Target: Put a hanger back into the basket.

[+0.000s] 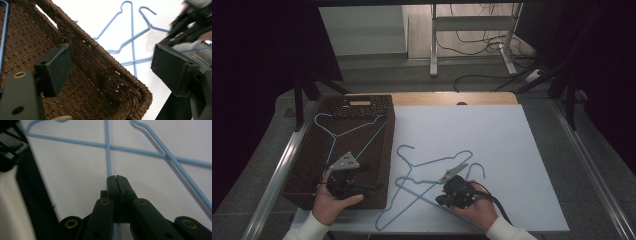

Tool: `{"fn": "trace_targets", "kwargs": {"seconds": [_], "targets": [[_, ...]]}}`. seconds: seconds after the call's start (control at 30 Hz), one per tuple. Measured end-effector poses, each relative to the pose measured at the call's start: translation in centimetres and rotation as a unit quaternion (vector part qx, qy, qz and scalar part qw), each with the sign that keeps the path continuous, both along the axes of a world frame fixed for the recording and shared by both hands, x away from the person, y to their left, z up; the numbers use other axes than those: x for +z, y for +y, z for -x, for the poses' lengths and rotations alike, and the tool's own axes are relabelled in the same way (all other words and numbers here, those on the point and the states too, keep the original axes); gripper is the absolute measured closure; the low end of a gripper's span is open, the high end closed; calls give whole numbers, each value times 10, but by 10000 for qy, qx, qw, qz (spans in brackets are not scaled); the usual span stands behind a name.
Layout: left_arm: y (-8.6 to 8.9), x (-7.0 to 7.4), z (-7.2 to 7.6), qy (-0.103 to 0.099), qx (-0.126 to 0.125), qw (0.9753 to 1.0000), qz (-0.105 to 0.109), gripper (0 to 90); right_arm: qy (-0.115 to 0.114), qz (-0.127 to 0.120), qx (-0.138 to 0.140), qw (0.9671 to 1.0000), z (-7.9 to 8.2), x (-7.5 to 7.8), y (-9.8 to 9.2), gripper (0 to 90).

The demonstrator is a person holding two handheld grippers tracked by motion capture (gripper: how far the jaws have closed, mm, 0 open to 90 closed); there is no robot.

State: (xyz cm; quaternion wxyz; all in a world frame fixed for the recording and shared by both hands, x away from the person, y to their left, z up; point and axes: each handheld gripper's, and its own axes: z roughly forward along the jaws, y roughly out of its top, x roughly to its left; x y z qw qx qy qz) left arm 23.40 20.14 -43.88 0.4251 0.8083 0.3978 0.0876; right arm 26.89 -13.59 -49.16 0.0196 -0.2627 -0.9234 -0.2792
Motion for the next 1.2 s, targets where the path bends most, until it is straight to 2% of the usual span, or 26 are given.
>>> {"fn": "trace_targets", "kwargs": {"seconds": [0.1,0.23,0.33,0.4,0.47,0.53,0.6,0.67,0.83,0.93,1.0,1.03,1.07,1.2], "targets": [[0,0,0,12,-3,10000,19,178,-12,64,30,10000,23,7,-25,900],[1,-1,-3,39,7,10000,4,179,87,375,-44,9992,48,-5,-52,900],[0,-1,-4,38,14,10000,17,179,71,572,2,9983,56,-8,-61,900],[-2,0,-4,27,7,10000,11,179,-99,789,-89,9968,58,-8,-66,900],[-3,0,-4,17,-20,10000,-10,179,-119,792,-173,9966,56,-8,-72,900],[-3,0,-5,20,-14,10000,-5,179,-247,967,-292,9946,52,-8,-79,900],[-2,-1,-5,32,-10,10000,-12,179,-191,909,-368,9950,44,-8,-86,900],[-1,-1,-5,44,-3,10000,-8,179,-276,962,-491,9938,37,-8,-92,900],[0,-1,-4,29,20,10000,-2,179,-524,1139,-842,9885,14,-6,-109,900],[1,-1,-4,29,27,10000,-6,179,-587,1129,-1057,9862,1,-5,-115,900],[0,-1,-4,24,22,10000,-9,179,-554,843,-1101,9888,-4,-1,-112,900],[0,0,-4,22,22,10000,-9,179,-674,744,-1032,9896,-6,3,-103,900],[0,0,-4,19,19,10000,-6,179,-700,705,-1019,9898,-7,4,-99,900],[-2,-1,-4,27,5,10000,-20,179,-842,483,-891,9913,-21,3,-54,900]]}}
